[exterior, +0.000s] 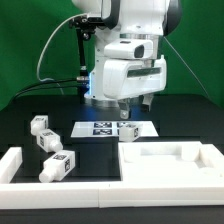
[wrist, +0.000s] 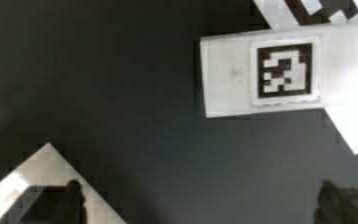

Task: Assemble one leg

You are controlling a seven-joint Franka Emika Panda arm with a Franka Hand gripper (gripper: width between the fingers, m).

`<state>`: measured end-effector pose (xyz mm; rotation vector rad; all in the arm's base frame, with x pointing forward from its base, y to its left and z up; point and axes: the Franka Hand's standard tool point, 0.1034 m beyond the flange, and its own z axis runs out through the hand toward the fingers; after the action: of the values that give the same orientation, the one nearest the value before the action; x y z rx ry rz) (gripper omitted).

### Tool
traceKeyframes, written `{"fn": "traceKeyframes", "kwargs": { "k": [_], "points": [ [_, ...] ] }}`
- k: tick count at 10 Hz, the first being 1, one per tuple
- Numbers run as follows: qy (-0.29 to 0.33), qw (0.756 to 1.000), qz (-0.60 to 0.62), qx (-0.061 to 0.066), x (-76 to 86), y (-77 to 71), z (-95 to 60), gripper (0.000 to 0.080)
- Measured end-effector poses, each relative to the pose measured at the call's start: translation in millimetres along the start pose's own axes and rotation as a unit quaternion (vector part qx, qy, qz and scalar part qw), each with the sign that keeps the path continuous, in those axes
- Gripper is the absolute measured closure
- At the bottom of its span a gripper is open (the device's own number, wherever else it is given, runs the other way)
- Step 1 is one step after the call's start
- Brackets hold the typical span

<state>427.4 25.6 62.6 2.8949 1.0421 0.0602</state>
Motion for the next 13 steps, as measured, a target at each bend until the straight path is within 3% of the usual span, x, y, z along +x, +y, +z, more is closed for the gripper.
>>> {"fn": "traceKeyframes", "kwargs": {
  "k": [2, 4, 6, 8, 10, 11, 12, 13],
  "points": [
    [0.001, 0.980, 0.196, 0.016, -3.2, -2.2, 3.7, 0.0150],
    [0.006, 0.948, 0.318, 0.031, -8.1, 8.9, 4.0, 0.0150],
    [0.004, 0.936, 0.350, 0.033, -4.7, 3.6, 4.3, 0.0150],
    [0.003, 0.905, 0.423, 0.038, -5.5, 3.6, 4.8, 0.0150],
    [-0.026, 0.836, 0.545, 0.066, -11.7, 5.7, 11.3, 0.0150],
    [-0.049, 0.781, 0.614, 0.102, -16.2, 8.2, 15.2, 0.0150],
    [-0.050, 0.765, 0.632, 0.111, -15.5, 13.4, 15.4, 0.0150],
    [-0.051, 0.767, 0.630, 0.111, -14.9, 11.3, 15.6, 0.0150]
  ]
}}
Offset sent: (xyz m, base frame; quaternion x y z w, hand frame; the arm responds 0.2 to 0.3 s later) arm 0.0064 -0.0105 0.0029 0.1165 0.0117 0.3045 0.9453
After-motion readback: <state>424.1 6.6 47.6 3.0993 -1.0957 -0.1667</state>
